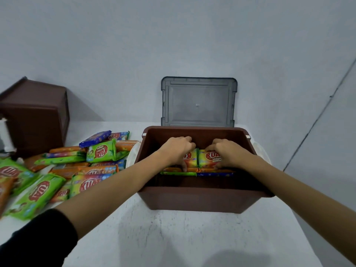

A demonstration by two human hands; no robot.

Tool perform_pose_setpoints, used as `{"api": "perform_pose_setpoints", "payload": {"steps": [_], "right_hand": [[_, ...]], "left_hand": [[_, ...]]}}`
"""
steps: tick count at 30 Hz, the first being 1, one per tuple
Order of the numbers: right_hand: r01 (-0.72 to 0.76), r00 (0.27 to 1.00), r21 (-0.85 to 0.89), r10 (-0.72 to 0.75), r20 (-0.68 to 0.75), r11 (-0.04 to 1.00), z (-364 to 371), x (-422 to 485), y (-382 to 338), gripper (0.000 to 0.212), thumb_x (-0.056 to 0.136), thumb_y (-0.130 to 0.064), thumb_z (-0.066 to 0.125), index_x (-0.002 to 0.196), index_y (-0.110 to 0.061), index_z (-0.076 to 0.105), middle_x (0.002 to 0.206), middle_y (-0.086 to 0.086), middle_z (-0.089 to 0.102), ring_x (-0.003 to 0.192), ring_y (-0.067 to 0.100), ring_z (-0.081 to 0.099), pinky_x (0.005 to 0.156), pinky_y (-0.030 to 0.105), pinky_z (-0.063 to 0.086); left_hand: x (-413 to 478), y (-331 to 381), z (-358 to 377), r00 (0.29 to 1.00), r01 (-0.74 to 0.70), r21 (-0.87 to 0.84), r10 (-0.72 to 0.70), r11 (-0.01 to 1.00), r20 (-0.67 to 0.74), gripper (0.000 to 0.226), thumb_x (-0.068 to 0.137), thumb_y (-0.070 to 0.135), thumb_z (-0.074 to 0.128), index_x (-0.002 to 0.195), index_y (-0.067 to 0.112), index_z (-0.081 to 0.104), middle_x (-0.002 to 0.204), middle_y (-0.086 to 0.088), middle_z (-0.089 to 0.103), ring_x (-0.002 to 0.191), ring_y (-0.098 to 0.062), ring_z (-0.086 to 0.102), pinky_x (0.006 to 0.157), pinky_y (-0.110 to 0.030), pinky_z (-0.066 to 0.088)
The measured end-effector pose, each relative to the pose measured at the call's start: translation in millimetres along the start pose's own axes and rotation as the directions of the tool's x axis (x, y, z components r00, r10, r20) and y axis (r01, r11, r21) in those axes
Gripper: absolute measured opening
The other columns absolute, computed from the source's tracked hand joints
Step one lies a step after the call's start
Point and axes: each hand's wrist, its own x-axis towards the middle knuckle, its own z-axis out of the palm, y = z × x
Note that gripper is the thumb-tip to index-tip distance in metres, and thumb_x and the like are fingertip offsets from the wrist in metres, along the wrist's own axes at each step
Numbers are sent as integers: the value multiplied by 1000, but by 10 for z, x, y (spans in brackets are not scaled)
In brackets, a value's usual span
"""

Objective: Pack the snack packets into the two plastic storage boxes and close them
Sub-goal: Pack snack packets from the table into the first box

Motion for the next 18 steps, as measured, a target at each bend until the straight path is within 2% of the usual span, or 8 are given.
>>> {"api": "perform_pose_setpoints", "payload": {"steps": [3,6,14,16,18], "right_hand": [[-14,1000,17,14,0,1000,5,-3,0,68,77,-27,72,138,-21,42,128,4,48,118,20,48,94,29,42],[-24,1000,34,24,-3,999,9,2,5,67,76,-28,73,137,-22,44,127,4,49,116,20,48,91,28,42],[-65,998,87,63,28,994,-59,-9,-4,64,74,-29,75,132,-23,50,125,3,52,113,18,51,86,24,41],[-95,995,132,91,35,987,-116,-17,-16,59,75,-27,74,130,-21,52,124,4,56,111,18,54,85,23,42],[-112,993,182,118,-24,977,-187,-14,-89,56,78,-24,73,129,-19,53,123,4,60,109,17,56,87,25,44]], "left_hand": [[0,-9,49,1000,2,-39,-3,999,-26,64,69,40,77,121,10,54,117,-7,53,111,-22,48,83,-35,47],[-8,-15,79,999,2,-98,-6,995,-41,62,69,39,77,120,10,58,113,-7,53,105,-22,52,79,-32,46],[-26,-2,84,1000,-5,-139,4,990,-11,64,73,32,76,127,10,49,123,-10,46,109,-25,49,86,-31,43],[-40,-52,39,1000,-4,-218,8,976,16,64,73,33,76,129,12,50,124,-9,48,111,-24,50,87,-31,43],[-82,-160,-37,1000,11,-357,-13,934,-3,59,74,35,75,125,13,56,121,-8,56,108,-23,54,87,-32,45]]}}
